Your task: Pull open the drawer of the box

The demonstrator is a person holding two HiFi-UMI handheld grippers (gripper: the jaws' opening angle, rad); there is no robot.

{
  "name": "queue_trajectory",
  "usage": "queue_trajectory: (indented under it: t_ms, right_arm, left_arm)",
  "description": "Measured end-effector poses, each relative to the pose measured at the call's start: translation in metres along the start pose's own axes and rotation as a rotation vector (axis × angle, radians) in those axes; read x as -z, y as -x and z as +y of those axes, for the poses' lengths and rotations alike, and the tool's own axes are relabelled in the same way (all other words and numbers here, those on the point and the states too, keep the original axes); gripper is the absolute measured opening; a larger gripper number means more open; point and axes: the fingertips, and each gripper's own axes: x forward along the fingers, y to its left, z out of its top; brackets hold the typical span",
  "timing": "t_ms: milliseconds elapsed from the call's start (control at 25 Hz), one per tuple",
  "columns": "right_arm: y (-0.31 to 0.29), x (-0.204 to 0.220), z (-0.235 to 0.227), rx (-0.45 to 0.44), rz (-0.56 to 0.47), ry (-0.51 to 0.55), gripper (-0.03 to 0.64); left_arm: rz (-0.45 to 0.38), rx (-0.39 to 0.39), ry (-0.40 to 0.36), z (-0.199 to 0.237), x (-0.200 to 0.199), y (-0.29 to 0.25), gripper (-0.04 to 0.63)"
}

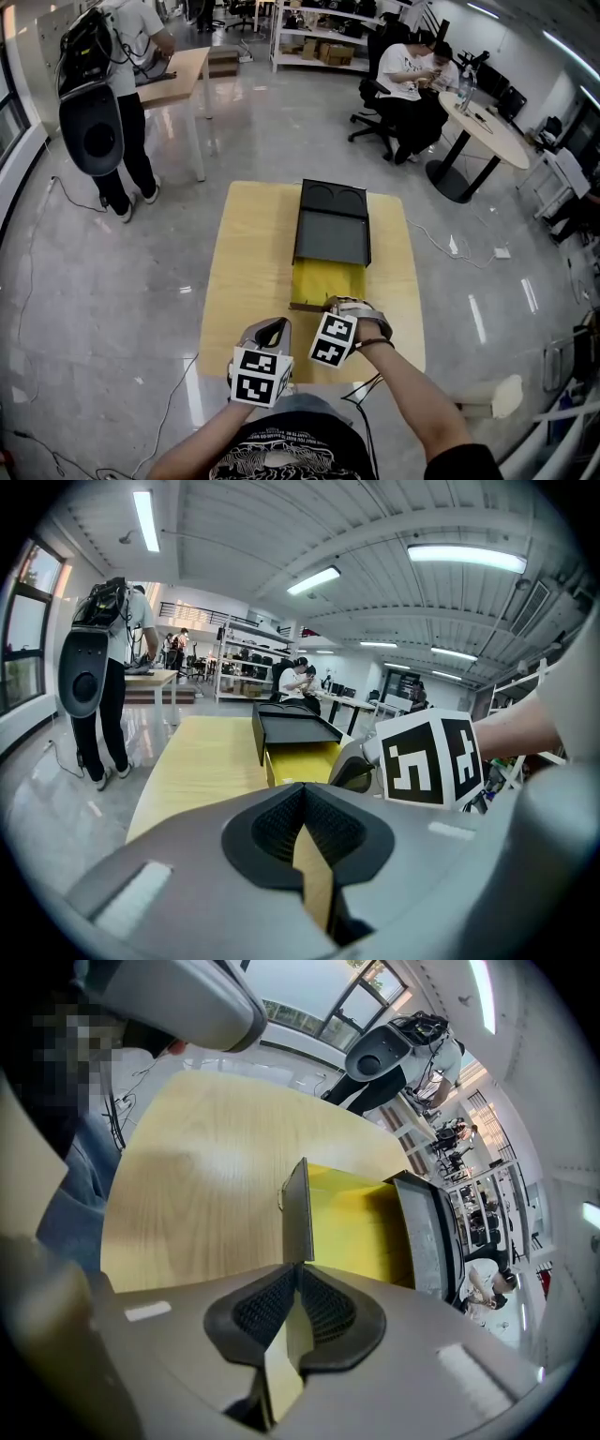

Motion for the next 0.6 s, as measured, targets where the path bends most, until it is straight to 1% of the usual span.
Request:
queue_trajectory:
  t_ms: [120, 360, 520, 600]
  right_arm:
    - [0.001, -0.013, 0.017, -0.004, 0.005, -0.003, 0.034]
    - [0.008, -0.001, 0.027, -0.006, 0.004, -0.006, 0.034]
    - [0.009, -0.007, 0.062, -0.004, 0.002, -0.010, 0.034]
    - [0.010, -0.010, 0.071, -0.010, 0.001, -0.010, 0.034]
  left_arm:
    - [-0.004, 0.010, -0.004, 0.006, 0.011, 0.013, 0.017]
    - [-0.004, 0.022, -0.008, -0.009, 0.011, 0.012, 0.017]
    - [-0.008, 0.027, -0.010, -0.011, 0.038, 0.029, 0.017]
    - [-0.005, 0.034, -0.008, -0.012, 0.044, 0.033, 0.016]
